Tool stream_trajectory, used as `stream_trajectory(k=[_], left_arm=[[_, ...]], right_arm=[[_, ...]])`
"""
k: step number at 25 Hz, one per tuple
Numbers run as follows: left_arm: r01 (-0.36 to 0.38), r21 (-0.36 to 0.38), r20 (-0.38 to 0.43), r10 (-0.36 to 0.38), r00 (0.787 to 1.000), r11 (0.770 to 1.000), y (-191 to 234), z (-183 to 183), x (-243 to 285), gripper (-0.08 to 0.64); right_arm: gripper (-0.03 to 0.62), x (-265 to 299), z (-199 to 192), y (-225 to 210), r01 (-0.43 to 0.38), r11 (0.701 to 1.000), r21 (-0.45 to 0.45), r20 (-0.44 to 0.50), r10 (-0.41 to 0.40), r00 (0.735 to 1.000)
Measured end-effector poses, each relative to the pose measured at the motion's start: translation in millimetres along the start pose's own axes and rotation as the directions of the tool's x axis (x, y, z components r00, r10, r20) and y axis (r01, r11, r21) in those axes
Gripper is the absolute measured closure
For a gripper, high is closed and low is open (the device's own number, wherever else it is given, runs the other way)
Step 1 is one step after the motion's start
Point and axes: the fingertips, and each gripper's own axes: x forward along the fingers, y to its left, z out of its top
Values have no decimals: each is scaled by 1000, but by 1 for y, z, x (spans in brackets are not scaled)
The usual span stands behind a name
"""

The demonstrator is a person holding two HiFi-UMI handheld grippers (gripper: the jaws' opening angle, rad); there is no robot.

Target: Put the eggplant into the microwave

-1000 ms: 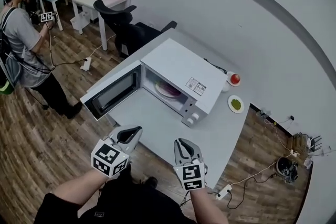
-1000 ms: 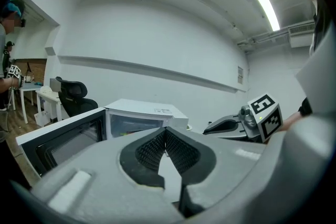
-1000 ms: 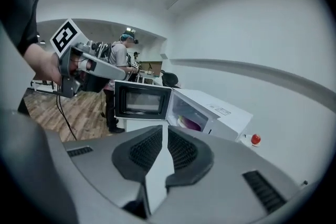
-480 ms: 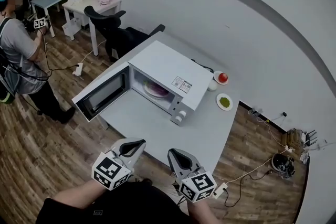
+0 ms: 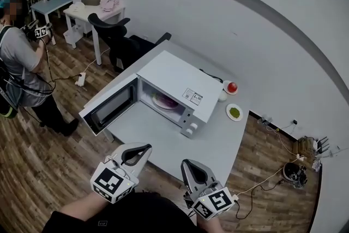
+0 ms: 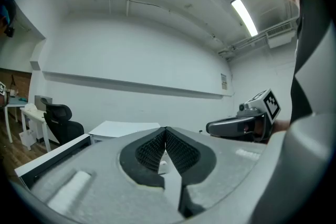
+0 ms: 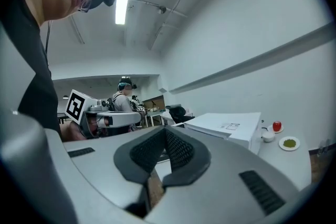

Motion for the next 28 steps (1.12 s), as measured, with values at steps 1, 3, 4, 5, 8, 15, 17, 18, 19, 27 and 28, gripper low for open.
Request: stream_trajectory(k=[1,3,4,5,8,15,17,18,19,27,28], left_arm=[[1,2,-1,-1,1000,1000,1,0,-1,552],[11,-9,-7,-11,1000,1000,0,-3,-3,552],[15,-14,-8,-15,1000,1000,1,-3,-4,551],[15,-15,-8,-15,1000,1000,2,-3,-5,552],[7,-16,-3,-7,1000,1000,9,-1,-6,552],[-3,-18,-4,3,1000,1000,15,-1,-7,552],[-1,-21,-7,1,1000,1000,14,-2,-7,552],[0,-21,-8,0,1000,1000,14,-2,-7,552],[0,-20,-10,0,1000,1000,14,-3,-6,552],[2,-18,-12,-2,1000,1000,12,-1,-2,552],[2,-18,-11,-2,1000,1000,12,0,-2,552]], right_arm=[[577,2,3,4,-10,1000,-14,8,10,1000],[578,5,6,11,-31,999,-28,20,31,999],[578,7,7,14,-38,999,-32,22,38,999],[578,8,7,16,-41,999,-36,21,42,999],[580,13,5,16,-41,999,-32,13,41,999],[580,18,2,12,-30,999,-19,4,30,1000],[580,17,1,10,-25,1000,-17,2,25,1000],[580,17,0,10,-24,1000,-17,1,24,1000],[580,16,0,9,-22,1000,-16,1,22,1000],[580,14,-1,2,-11,1000,-5,-2,11,1000],[580,13,-1,1,-10,1000,-5,-1,10,1000]])
